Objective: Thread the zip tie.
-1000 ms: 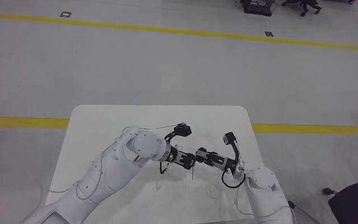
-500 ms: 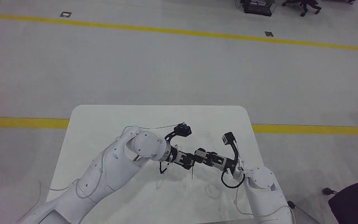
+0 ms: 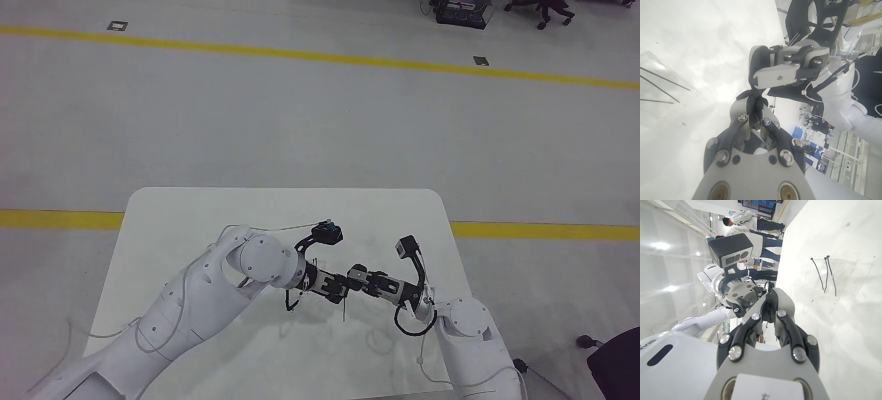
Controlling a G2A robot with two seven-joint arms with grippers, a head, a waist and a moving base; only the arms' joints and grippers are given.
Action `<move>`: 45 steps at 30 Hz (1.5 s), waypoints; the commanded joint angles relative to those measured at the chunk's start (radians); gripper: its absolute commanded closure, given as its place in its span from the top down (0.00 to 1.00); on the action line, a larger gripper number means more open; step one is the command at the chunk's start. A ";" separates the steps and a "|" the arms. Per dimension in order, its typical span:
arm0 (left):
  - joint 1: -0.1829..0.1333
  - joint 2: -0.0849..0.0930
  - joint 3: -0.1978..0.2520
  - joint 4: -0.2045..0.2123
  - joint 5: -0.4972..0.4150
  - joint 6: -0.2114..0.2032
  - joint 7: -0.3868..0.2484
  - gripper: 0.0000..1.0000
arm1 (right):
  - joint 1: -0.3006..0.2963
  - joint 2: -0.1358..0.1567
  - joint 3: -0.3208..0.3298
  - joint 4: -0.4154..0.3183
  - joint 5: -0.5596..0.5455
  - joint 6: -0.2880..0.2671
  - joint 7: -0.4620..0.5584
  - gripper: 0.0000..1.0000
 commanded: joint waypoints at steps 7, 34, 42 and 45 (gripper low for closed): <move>-0.008 0.006 0.017 0.003 -0.014 0.003 0.013 0.00 | -0.001 -0.001 0.002 0.001 0.000 0.000 0.003 0.12; -0.028 0.026 0.056 -0.009 -0.054 0.010 0.039 0.00 | -0.003 -0.001 -0.007 -0.002 -0.025 0.000 0.009 0.07; -0.034 0.032 0.065 -0.011 -0.065 0.014 0.046 0.00 | -0.005 0.001 -0.007 -0.004 -0.030 0.000 0.005 0.00; -0.035 0.035 0.068 -0.011 -0.067 0.018 0.050 0.00 | -0.007 0.001 -0.005 -0.006 -0.028 0.000 0.000 0.00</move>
